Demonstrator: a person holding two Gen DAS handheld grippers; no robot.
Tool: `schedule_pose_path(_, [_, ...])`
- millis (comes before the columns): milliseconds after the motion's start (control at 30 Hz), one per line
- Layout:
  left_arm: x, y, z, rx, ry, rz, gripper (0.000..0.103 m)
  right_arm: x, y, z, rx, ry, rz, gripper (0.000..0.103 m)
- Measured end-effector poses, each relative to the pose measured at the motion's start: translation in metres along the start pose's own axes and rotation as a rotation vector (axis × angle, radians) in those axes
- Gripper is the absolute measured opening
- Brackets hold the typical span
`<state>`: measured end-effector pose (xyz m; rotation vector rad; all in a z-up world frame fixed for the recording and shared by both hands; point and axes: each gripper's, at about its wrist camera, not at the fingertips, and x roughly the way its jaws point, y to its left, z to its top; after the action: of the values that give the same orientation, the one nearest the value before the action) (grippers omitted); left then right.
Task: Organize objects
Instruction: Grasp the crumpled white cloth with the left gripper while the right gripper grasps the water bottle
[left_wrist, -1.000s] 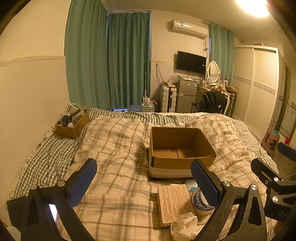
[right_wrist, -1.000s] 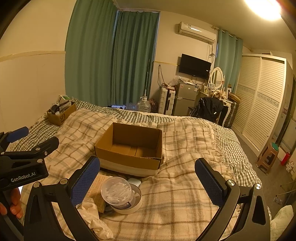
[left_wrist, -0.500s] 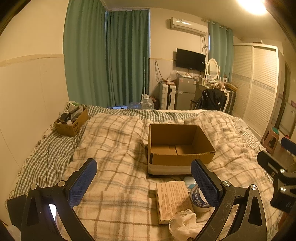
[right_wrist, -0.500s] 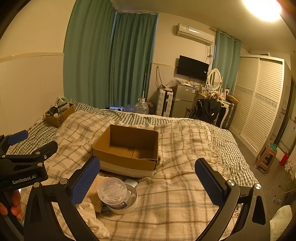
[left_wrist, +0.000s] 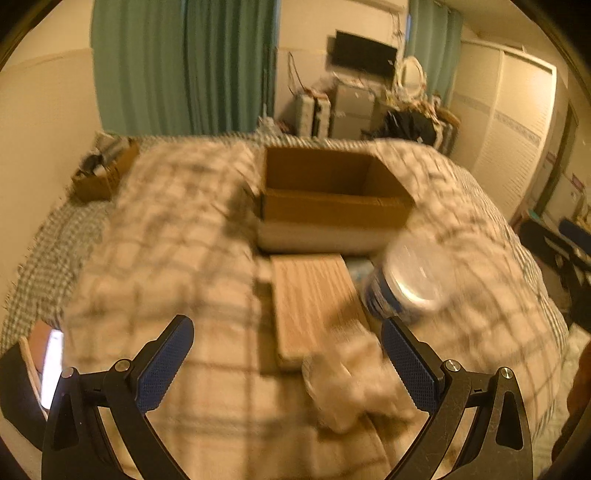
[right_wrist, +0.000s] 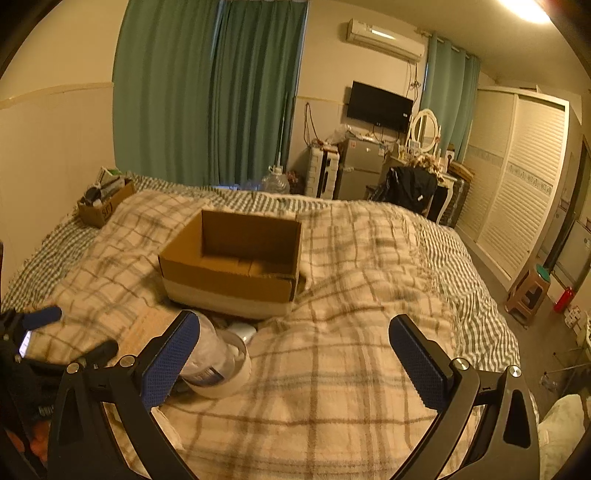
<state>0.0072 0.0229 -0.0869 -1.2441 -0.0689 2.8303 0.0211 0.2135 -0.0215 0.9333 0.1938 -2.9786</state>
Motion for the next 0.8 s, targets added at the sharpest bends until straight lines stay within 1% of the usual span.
schedule_pose_path(133, [0.013, -0.021, -0.023, 0.018, 0.083, -0.085, 0.103, 0.005, -0.004, -0.009, 0.001, 0.026, -0.004, 0.103])
schedule_pose_path(200, [0.020, -0.030, -0.031, 0.036, 0.111, -0.101, 0.102, 0.007, -0.007, -0.013, 0.009, 0.036, -0.007, 0.103])
schedule_pose_path(233, [0.023, -0.036, -0.035, 0.054, 0.115, -0.113, 0.096, 0.008, -0.008, -0.014, 0.011, 0.040, -0.007, 0.103])
schedule_pose_path(267, [0.024, -0.040, -0.037, 0.071, 0.115, -0.116, 0.081, 0.008, -0.008, -0.015, 0.012, 0.044, -0.007, 0.103])
schedule_pose_path(300, [0.026, -0.043, -0.038, 0.091, 0.114, -0.117, 0.072, 0.009, -0.009, -0.016, 0.023, 0.048, -0.016, 0.103])
schedule_pose_path(333, [0.028, -0.045, -0.040, 0.104, 0.124, -0.124, 0.050, 0.009, -0.009, -0.017, 0.023, 0.051, -0.016, 0.103])
schedule_pose_path(367, [0.031, -0.045, -0.041, 0.105, 0.139, -0.147, 0.028, 0.009, -0.008, -0.018, 0.022, 0.052, -0.015, 0.103])
schedule_pose_path(400, [0.031, -0.044, -0.040, 0.100, 0.144, -0.164, 0.021, 0.009, -0.008, -0.019, 0.021, 0.053, -0.013, 0.103])
schedule_pose_path(467, [0.024, -0.041, -0.039, 0.093, 0.116, -0.172, 0.013, 0.009, -0.006, -0.020, 0.017, 0.055, -0.008, 0.103])
schedule_pose_path(500, [0.021, -0.040, -0.037, 0.092, 0.101, -0.169, 0.013, 0.009, -0.005, -0.020, 0.014, 0.055, -0.006, 0.103])
schedule_pose_path(567, [0.004, -0.034, -0.030, 0.085, 0.044, -0.165, 0.013, 0.009, -0.002, -0.021, 0.007, 0.054, 0.001, 0.103])
schedule_pose_path(667, [-0.013, -0.020, -0.014, 0.074, -0.030, -0.124, 0.013, 0.009, 0.006, -0.021, -0.008, 0.055, 0.018, 0.102])
schedule_pose_path(700, [-0.016, -0.016, -0.009, 0.067, -0.042, -0.111, 0.013, 0.010, 0.009, -0.021, -0.003, 0.059, 0.015, 0.102])
schedule_pose_path(800, [-0.013, 0.005, 0.004, 0.028, -0.054, -0.063, 0.013, 0.015, 0.027, -0.022, -0.037, 0.070, 0.049, 0.102])
